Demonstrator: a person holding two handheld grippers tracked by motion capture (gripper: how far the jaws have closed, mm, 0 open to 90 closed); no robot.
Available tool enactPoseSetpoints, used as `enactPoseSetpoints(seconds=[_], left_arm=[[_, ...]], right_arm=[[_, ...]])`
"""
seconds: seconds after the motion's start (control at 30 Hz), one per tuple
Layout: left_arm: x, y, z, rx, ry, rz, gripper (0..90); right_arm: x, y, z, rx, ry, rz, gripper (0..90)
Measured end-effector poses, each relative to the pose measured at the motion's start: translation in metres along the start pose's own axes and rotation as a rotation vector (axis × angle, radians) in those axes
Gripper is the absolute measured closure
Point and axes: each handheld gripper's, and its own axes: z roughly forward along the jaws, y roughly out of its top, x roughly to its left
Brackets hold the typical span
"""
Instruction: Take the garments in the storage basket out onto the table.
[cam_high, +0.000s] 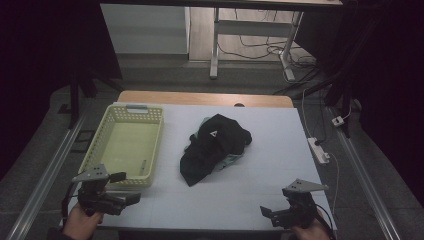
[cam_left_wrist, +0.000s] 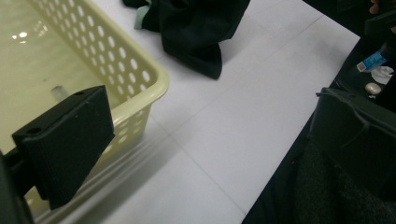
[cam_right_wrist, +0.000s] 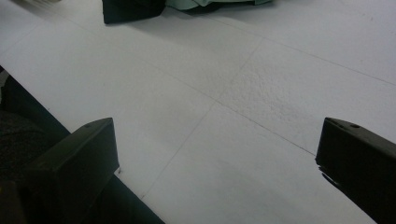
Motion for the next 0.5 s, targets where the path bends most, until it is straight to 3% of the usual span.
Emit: enactPoseSetpoints(seconds=[0.5], left_arm=[[0.007, -0.019, -0.020, -0.001, 0.053, -0.033, 0.0]], right_arm=[[0.000, 0.000, 0.000, 0.004, -0.003, -0.003, 0.0]])
